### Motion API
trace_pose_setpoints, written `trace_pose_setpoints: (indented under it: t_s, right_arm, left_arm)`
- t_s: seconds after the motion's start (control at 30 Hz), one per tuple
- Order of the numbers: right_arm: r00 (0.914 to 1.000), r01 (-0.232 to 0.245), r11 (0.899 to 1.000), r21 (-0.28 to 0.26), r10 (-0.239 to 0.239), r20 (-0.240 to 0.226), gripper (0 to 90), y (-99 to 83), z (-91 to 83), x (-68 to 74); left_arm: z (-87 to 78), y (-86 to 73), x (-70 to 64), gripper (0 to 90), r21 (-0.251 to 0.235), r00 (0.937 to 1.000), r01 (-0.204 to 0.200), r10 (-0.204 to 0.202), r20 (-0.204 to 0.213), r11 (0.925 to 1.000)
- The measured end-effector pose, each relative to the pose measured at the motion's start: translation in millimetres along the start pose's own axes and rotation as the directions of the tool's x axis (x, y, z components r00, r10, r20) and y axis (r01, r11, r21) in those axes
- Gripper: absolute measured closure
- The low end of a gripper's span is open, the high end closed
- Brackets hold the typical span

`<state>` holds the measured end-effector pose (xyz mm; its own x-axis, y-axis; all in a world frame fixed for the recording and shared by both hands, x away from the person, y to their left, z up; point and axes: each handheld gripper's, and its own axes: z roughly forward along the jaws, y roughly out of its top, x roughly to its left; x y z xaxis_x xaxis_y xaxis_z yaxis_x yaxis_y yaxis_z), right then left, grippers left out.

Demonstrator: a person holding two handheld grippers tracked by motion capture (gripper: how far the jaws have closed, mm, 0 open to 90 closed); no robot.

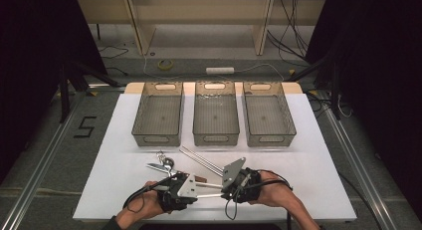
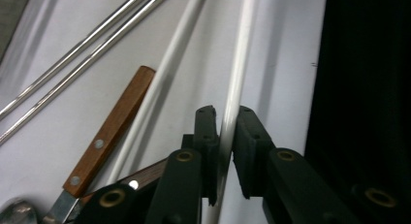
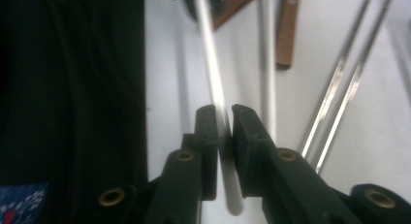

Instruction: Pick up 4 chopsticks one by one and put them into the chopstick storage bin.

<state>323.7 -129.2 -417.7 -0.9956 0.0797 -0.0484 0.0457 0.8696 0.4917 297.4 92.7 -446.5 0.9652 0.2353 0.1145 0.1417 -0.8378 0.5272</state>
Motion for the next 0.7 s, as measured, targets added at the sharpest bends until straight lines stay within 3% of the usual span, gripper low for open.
trace_pose_setpoints:
  t_s: [0.07, 0.1, 0.13, 0.17, 0.2, 0.23, 0.3, 0.37, 0.4, 0.43, 0.47, 0.5, 0.53, 0.57, 0.6, 0.63, 0.7]
  right_arm:
    - [0.9997, -0.024, 1.000, -0.006, 0.024, 0.004, 77.7, -1.1, -1.1, -1.3]
    - [0.9973, -0.068, 0.997, -0.029, 0.069, 0.025, 66.3, -3.4, -4.2, -5.6]
    - [0.9973, -0.068, 0.997, -0.029, 0.069, 0.025, 66.3, -3.4, -4.2, -5.6]
    - [0.9897, -0.125, 0.988, -0.096, 0.131, 0.059, 57.4, -7.5, -8.8, -10.6]
    - [0.9897, -0.125, 0.988, -0.096, 0.131, 0.059, 57.4, -7.5, -8.8, -10.6]
    - [0.9786, -0.178, 0.963, -0.204, 0.195, 0.067, 52.4, -13.3, -15.2, -16.5]
    - [0.9679, -0.215, 0.938, -0.271, 0.242, 0.069, 49.0, -16.8, -19.7, -18.5]
    - [0.9521, -0.226, 0.916, -0.331, 0.280, 0.124, 45.5, -20.3, -22.7, -17.0]
    - [0.9521, -0.226, 0.916, -0.331, 0.280, 0.124, 45.5, -20.3, -22.7, -17.0]
    - [0.9416, -0.247, 0.897, -0.367, 0.311, 0.128, 42.2, -24.1, -23.1, -16.3]
    - [0.9416, -0.247, 0.897, -0.367, 0.311, 0.128, 42.2, -24.1, -23.1, -16.3]
    - [0.9284, -0.276, 0.878, -0.391, 0.349, 0.128, 38.1, -28.1, -21.6, -15.1]
    - [0.9284, -0.276, 0.878, -0.391, 0.349, 0.128, 38.1, -28.1, -21.6, -15.1]
    - [0.9178, -0.289, 0.866, -0.407, 0.372, 0.139, 36.4, -31.4, -19.8, -14.2]
    - [0.9178, -0.289, 0.866, -0.407, 0.372, 0.139, 36.4, -31.4, -19.8, -14.2]
    - [0.9083, -0.306, 0.851, -0.428, 0.395, 0.137, 35.0, -35.1, -18.1, -13.8]
    - [0.8981, -0.320, 0.835, -0.447, 0.418, 0.138, 33.9, -36.9, -17.7, -13.4]
  left_arm:
    - [0.0, 1.9, -3.9, 83.7, 0.001, 0.9998, 0.005, -0.005, 0.016, 1.0000]
    - [-1.1, 2.2, -2.8, 84.1, 0.031, 1.0000, -0.002, 0.002, 0.002, 0.9995]
    - [-1.1, 2.2, -2.8, 84.2, 0.031, 1.0000, -0.002, 0.002, 0.002, 0.9995]
    - [-2.8, 0.3, -0.4, 84.2, 0.028, 0.9999, 0.013, -0.013, 0.008, 0.9995]
    - [-2.8, 0.3, -0.4, 84.3, 0.028, 0.9999, 0.013, -0.013, 0.008, 0.9995]
    - [-4.0, -0.5, 0.7, 84.3, 0.030, 0.9997, 0.023, -0.023, 0.004, 0.9993]
    - [-6.0, -1.6, 2.4, 84.3, 0.033, 0.9993, 0.038, -0.038, 0.000, 0.9987]
    - [-7.4, -3.5, 5.2, 84.3, 0.030, 0.9978, 0.066, -0.066, -0.011, 0.9974]
    - [-8.3, -4.8, 7.1, 84.3, 0.030, 0.9968, 0.079, -0.078, -0.018, 0.9965]
    - [-8.9, -6.3, 8.9, 84.3, 0.024, 0.9951, 0.098, -0.097, -0.021, 0.9950]
    - [-10.1, -7.7, 10.9, 84.3, 0.026, 0.9942, 0.104, -0.103, -0.028, 0.9942]
    - [-11.5, -9.4, 12.4, 84.3, 0.015, 0.9912, 0.129, -0.129, -0.031, 0.9915]
    - [-12.6, -10.2, 13.8, 84.3, 0.011, 0.9898, 0.140, -0.139, -0.031, 0.9902]
    - [-15.4, -12.0, 16.8, 84.2, 0.003, 0.9860, 0.161, -0.161, -0.042, 0.9869]
    - [-15.4, -12.0, 16.8, 84.3, 0.003, 0.9860, 0.161, -0.161, -0.042, 0.9869]
    - [-17.7, -13.8, 20.2, 84.2, -0.004, 0.9818, 0.183, -0.183, -0.051, 0.9831]
    - [-18.4, -14.9, 21.6, 84.2, -0.011, 0.9783, 0.199, -0.199, -0.056, 0.9799]
